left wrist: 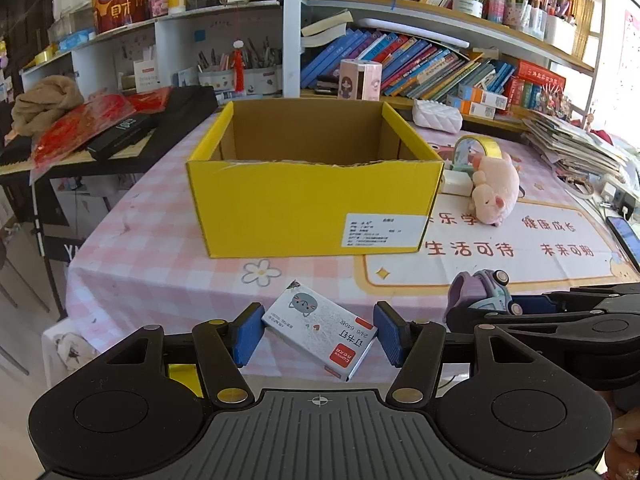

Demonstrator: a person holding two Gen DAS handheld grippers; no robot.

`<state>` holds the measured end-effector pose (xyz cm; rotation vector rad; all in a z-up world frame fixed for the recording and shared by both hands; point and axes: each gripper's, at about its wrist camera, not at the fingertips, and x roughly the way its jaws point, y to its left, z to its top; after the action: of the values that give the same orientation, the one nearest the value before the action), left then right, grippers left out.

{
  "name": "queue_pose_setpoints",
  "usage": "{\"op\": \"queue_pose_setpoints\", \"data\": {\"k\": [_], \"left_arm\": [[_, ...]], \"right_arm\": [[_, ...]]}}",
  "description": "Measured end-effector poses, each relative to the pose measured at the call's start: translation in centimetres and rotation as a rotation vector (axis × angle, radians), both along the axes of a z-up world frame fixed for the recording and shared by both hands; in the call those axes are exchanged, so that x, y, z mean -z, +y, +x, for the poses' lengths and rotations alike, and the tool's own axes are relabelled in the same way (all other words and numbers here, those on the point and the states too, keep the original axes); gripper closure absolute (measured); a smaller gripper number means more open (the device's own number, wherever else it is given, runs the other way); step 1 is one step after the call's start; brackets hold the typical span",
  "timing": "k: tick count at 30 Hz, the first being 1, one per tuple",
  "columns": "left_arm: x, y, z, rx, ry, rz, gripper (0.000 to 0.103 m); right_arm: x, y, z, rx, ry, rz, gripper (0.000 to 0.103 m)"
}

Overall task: Organize objects
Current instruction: 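Carry the medicine box with the left gripper while the right gripper carries the truck to the yellow box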

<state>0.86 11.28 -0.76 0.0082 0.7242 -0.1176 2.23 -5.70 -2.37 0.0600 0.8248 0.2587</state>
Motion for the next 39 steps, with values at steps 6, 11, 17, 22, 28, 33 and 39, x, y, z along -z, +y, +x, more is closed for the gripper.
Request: {"op": "queue_pose_setpoints", "data": {"k": [6, 11, 17, 22, 28, 33, 39], "left_arm": [[-0.4, 1.6, -0.9, -0.007, -0.025, -0.013, 0.044], [-0.7, 2.4, -1.4, -0.015, -0.041, -0.026, 0.044], [-1.1, 2.9, -1.6, -0.012, -0.062, -0.029, 0.044], [-1.2, 3.1, -1.5, -0.009, -0.067, -0.027, 0.044], [-1.4, 3.3, -1.3, -0.005, -0.075, -0.027, 0.044], [-1.6, 3.3, -0.8, -0.004, -0.079, -0.031, 0.044], [-2.0, 3.0, 0.1, 0.001, -0.088, -0.034, 0.044]], "right_arm": [[-0.5, 1.7, -1.0, -0.012, -0.012, -0.009, 0.061], [-0.9, 2.6, -1.5, -0.023, -0.023, -0.019, 0.061], [-1.4, 3.0, -1.6, -0.023, -0.037, -0.023, 0.061], [-1.5, 3.4, -1.6, -0.020, -0.042, -0.024, 0.061], [-1.6, 3.8, -1.3, -0.021, -0.048, -0.027, 0.061], [-1.9, 3.8, -1.0, -0.020, -0.049, -0.032, 0.061], [-2.2, 3.5, -0.3, -0.020, -0.059, -0.039, 0.061]]}}
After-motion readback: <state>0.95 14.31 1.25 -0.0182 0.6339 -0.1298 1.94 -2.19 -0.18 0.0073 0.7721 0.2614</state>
